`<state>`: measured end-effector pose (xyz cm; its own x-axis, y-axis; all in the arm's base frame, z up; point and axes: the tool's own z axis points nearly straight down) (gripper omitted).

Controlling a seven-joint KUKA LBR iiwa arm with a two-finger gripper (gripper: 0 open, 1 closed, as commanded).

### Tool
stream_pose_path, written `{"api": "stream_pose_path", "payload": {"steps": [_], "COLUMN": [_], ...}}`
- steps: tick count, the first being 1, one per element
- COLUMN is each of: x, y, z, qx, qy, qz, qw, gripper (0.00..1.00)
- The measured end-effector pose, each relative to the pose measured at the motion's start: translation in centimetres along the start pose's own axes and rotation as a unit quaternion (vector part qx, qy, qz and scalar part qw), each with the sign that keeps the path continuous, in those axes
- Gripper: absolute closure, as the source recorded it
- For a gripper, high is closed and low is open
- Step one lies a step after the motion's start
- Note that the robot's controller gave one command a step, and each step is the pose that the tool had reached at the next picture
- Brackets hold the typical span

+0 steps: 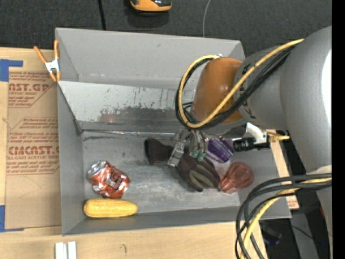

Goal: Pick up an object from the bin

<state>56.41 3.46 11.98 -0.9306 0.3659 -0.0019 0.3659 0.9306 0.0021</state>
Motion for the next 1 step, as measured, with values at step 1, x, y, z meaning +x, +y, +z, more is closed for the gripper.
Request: {"api": "stream_pose_path", "payload": {"steps": [1], "x": [0.09], "y": [-0.02], "z": [-1.36], "qx": [0.001], "qy": [0.0020], "qz": [0.000], "qw": [1.0000], "gripper": [1.00]}}
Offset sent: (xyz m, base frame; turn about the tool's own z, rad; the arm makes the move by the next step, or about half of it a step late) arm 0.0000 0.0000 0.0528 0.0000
